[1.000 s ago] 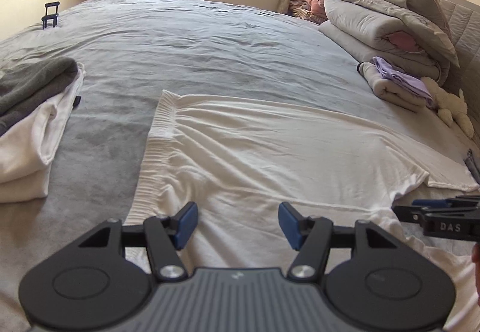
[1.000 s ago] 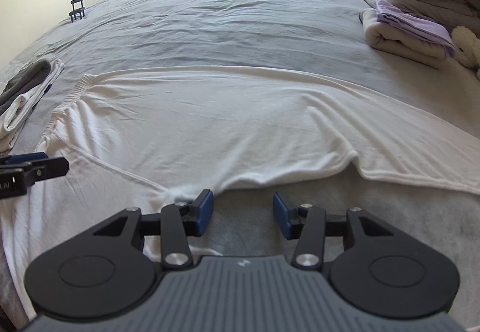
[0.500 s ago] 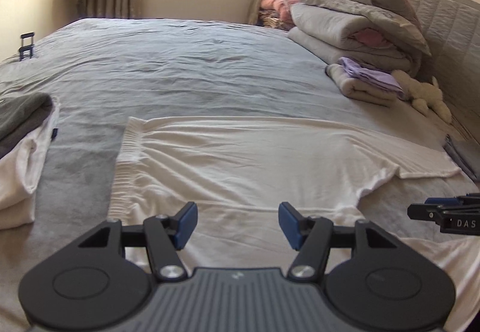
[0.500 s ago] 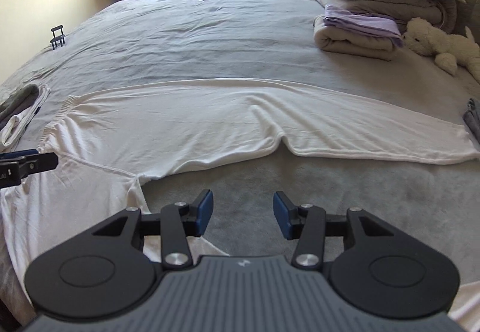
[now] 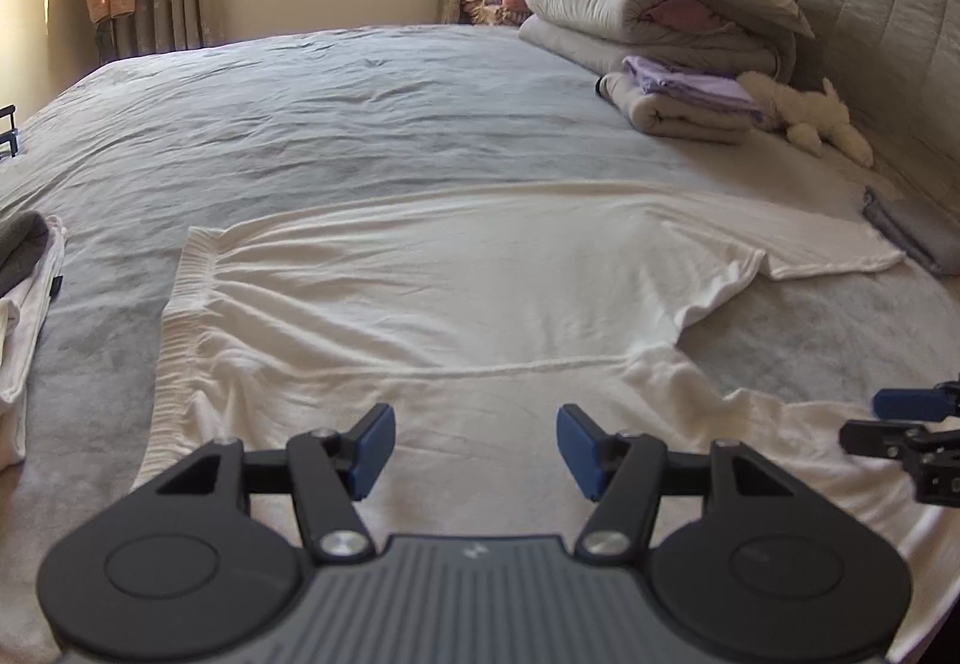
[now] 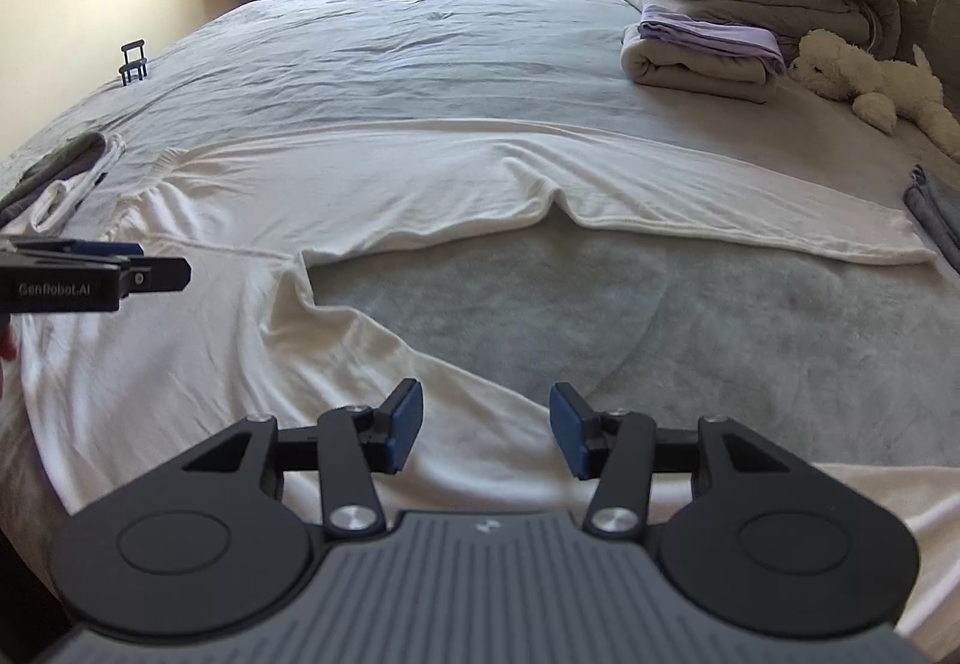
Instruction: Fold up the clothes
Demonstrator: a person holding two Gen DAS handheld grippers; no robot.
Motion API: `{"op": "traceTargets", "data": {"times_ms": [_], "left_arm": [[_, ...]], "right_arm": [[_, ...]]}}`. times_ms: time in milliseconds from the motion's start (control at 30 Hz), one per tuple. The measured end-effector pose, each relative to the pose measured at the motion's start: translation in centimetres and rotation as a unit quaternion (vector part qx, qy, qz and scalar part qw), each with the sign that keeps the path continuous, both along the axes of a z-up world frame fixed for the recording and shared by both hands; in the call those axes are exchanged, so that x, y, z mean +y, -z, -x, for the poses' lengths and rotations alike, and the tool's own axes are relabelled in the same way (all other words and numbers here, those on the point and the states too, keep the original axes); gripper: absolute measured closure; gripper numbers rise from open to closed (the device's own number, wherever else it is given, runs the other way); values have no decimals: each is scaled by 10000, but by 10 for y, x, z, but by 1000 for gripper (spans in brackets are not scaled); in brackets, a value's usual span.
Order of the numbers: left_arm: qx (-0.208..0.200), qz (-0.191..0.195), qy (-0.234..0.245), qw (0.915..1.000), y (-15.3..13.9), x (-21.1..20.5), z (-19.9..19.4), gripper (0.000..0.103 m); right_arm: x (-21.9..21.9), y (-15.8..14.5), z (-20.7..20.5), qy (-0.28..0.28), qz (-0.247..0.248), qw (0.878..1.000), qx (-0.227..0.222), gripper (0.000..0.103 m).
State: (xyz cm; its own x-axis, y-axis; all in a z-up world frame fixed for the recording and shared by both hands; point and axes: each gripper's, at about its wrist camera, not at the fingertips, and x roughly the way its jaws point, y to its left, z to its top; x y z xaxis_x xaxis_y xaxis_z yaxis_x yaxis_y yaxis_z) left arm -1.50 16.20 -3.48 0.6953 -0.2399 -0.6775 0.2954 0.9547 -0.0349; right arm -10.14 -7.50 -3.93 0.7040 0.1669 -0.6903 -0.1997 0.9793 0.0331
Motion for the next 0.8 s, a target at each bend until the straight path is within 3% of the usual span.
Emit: {"op": "traceTargets", "data": {"times_ms": [133, 600, 800], "left_arm": [[95, -102, -105, 9998, 6, 1, -4, 40], [60, -40, -332, 9994, 3, 24, 8, 40], [144, -280, -550, 9980, 1, 44, 24, 40]], "right_arm": [[-12, 6, 7, 79, 140, 9999, -57, 51], [-71, -10, 35, 899, -95, 9952, -371, 51], [-114, -18, 61, 1273, -300, 9906, -402, 49]]}}
